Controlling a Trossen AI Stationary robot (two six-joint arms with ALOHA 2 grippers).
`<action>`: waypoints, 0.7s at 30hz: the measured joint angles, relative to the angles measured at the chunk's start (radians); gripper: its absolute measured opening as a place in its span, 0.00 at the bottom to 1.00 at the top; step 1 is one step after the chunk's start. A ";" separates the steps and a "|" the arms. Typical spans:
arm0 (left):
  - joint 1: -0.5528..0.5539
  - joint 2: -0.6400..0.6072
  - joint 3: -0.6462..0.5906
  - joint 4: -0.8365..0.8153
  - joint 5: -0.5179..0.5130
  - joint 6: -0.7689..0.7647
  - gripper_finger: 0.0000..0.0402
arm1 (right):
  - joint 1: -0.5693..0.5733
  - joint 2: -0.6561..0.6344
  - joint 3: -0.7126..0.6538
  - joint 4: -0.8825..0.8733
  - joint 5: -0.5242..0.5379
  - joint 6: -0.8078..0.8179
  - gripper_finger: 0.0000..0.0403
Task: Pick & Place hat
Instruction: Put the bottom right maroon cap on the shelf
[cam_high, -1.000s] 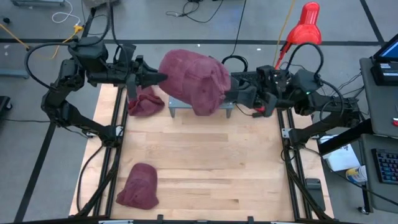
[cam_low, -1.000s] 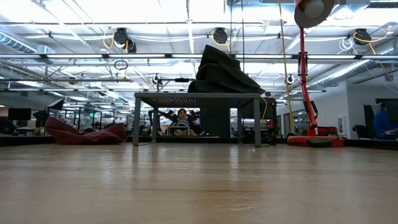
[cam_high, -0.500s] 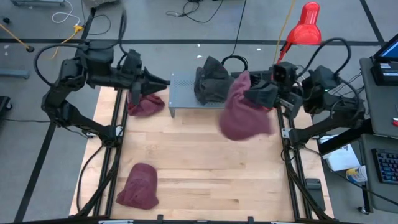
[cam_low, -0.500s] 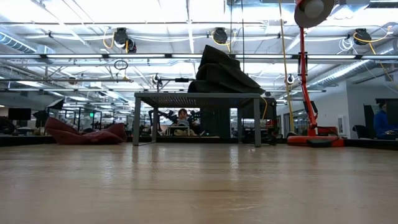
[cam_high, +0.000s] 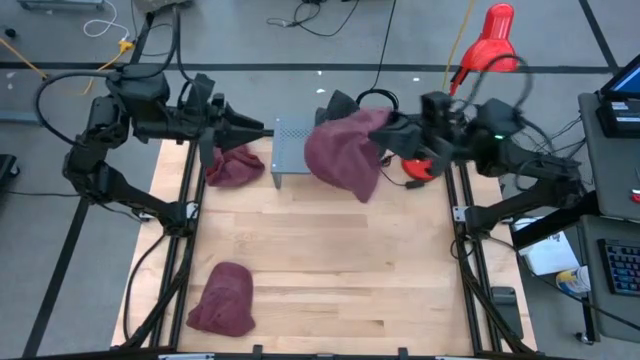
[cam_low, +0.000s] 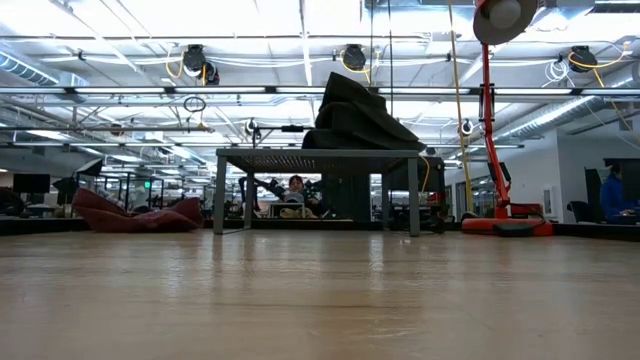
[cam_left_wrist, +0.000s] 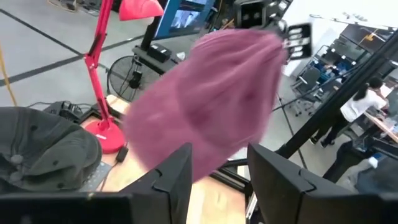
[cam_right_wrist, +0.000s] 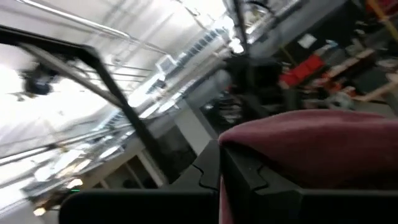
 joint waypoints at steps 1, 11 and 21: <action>0.000 -0.001 0.000 0.001 0.000 0.000 0.38 | -0.017 0.014 0.000 -0.003 -0.002 0.001 0.00; 0.000 -0.008 0.000 -0.012 0.099 0.003 0.39 | -0.218 0.186 0.000 0.101 -0.175 0.129 0.00; 0.000 -0.008 0.000 -0.041 0.144 0.031 0.40 | -0.367 0.452 0.314 -0.033 -0.300 0.158 0.00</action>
